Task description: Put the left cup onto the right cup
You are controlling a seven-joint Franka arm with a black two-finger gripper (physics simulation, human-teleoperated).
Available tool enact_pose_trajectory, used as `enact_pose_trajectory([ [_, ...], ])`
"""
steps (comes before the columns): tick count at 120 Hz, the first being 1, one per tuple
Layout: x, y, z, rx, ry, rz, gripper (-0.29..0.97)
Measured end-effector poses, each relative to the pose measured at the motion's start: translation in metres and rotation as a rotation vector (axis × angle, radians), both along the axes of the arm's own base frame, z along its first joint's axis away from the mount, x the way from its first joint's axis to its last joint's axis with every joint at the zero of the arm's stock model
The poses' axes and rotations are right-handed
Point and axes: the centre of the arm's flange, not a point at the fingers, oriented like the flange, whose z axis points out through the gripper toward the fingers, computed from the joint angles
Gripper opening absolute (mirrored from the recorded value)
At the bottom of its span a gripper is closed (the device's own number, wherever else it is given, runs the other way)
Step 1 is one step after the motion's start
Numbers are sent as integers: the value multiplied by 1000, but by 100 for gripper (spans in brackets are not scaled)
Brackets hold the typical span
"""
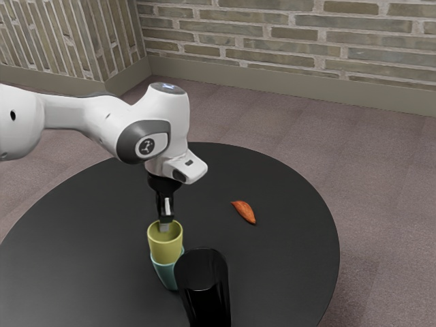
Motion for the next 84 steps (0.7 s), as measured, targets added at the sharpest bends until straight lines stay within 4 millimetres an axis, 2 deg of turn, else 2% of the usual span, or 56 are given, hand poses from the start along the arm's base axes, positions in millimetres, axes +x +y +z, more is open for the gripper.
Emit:
enact_pose_trajectory([
  [24, 1, -4, 8, -8, -20, -18, 35],
  [49, -1, -6, 16, -14, -32, -31, 55],
  [59, 1, -7, 38, -13, -66, -40, 60],
  [84, 25, -11, 119, -15, -167, -67, 65],
])
